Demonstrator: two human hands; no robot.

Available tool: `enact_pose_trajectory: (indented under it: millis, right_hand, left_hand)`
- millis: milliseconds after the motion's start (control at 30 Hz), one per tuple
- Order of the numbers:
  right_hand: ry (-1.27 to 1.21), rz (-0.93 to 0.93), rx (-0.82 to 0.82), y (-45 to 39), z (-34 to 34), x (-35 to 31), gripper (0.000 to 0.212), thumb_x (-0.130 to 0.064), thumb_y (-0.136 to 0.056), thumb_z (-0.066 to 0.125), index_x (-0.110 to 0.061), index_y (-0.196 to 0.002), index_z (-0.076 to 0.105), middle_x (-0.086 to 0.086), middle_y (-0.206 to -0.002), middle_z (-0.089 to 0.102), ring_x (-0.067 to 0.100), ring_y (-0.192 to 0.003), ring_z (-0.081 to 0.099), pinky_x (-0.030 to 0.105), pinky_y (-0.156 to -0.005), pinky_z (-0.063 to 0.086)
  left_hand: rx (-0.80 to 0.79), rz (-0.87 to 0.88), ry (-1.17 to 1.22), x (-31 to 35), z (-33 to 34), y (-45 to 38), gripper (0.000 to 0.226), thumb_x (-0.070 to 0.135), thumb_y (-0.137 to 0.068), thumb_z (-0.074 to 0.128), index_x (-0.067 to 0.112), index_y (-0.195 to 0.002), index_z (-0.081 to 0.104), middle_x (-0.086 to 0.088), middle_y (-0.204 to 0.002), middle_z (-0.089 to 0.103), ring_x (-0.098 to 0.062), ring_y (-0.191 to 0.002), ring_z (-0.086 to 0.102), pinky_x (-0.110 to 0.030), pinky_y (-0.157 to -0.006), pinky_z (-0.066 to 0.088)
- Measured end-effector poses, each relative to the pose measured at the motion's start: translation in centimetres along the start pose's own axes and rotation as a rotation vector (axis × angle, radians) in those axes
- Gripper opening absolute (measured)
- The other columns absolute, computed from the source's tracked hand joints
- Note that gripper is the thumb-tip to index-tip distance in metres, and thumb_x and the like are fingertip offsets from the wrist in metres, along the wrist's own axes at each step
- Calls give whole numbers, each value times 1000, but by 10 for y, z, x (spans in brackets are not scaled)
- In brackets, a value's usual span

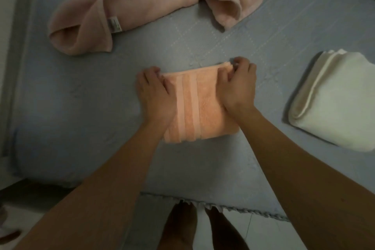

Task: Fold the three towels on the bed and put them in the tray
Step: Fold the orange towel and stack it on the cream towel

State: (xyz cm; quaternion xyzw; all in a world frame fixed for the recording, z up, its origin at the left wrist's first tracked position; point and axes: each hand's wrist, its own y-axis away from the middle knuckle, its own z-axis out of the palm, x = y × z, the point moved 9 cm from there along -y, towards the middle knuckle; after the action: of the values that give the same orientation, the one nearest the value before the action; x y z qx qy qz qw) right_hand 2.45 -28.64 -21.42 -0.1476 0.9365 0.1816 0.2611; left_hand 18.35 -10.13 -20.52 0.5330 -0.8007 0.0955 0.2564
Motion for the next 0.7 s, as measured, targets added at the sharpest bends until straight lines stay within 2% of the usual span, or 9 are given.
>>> enact_pose_trajectory:
  millis: [100, 200, 267, 400, 467, 533, 600, 633, 700]
  right_hand:
    - [160, -327, 71, 32, -5, -39, 63, -27, -91, 46, -8, -150, 31, 16, -156, 32, 32, -145, 28, 46, -118, 16]
    - [337, -609, -163, 74, 30, -39, 62, -30, -97, 37, -6, -153, 25, 14, -162, 20, 29, -151, 13, 50, -122, 4]
    - [439, -522, -281, 74, 43, -3, 67, -37, -99, 33, -9, -156, 12, 11, -165, 7, 28, -152, 2, 50, -121, -4]
    - [289, -168, -277, 56, 36, 30, 71, -38, -99, 29, -11, -156, -3, 9, -166, -3, 26, -152, -5, 48, -121, -3]
    - [209, -88, -290, 57, 31, 27, 70, -34, -99, 34, -9, -156, 3, 8, -166, 4, 25, -152, 1, 47, -122, 1]
    - [84, -46, -291, 55, 19, 24, 62, -30, -95, 43, -8, -151, 27, 13, -157, 31, 30, -145, 27, 48, -118, 23]
    - [-105, 65, -282, 56, 6, 29, 46, -28, -90, 50, -11, -132, 49, 10, -128, 58, 29, -119, 54, 42, -96, 45]
    - [-196, 165, -274, 61, 3, 34, 42, -30, -89, 53, -13, -127, 53, 4, -115, 62, 26, -109, 59, 36, -87, 46]
    - [-282, 368, -291, 74, 3, 49, 45, -34, -88, 56, -15, -130, 52, -4, -107, 58, 23, -107, 60, 31, -84, 42]
  left_hand:
    - [-21, 279, 4, 39, 2, 23, 53, 15, -88, 47, 10, -141, 43, -18, -156, 32, -30, -144, 32, -45, -115, 27]
    - [-297, 527, -214, 42, 42, 57, 54, 32, -99, 29, 18, -151, 32, -7, -163, 20, -23, -151, 16, -53, -118, 20]
    - [-357, 511, -337, 17, 57, 58, 57, 38, -99, 26, 24, -154, 23, -5, -165, 13, -23, -152, 10, -55, -119, 14]
    - [-329, 278, -296, -4, 60, 43, 61, 41, -99, 29, 25, -156, 14, -10, -165, 6, -31, -151, 7, -53, -120, 11]
    - [-302, 164, -225, -4, 52, 43, 63, 42, -98, 37, 22, -155, 19, -16, -164, 8, -39, -149, 12, -51, -120, 15]
    - [-284, 113, -145, -2, 40, 43, 68, 41, -95, 50, 20, -154, 24, -20, -163, 10, -42, -145, 19, -47, -119, 17]
    - [-275, 0, -6, -8, 27, 41, 76, 36, -90, 61, 19, -154, 24, -22, -160, 15, -37, -144, 21, -38, -118, 15]
    - [-271, -84, 75, -15, 20, 41, 78, 32, -88, 65, 18, -154, 25, -22, -156, 21, -33, -141, 27, -31, -116, 17]
    - [-272, -282, 228, -33, 12, 44, 69, 27, -85, 69, 12, -146, 38, -18, -139, 42, -26, -124, 47, -24, -104, 32]
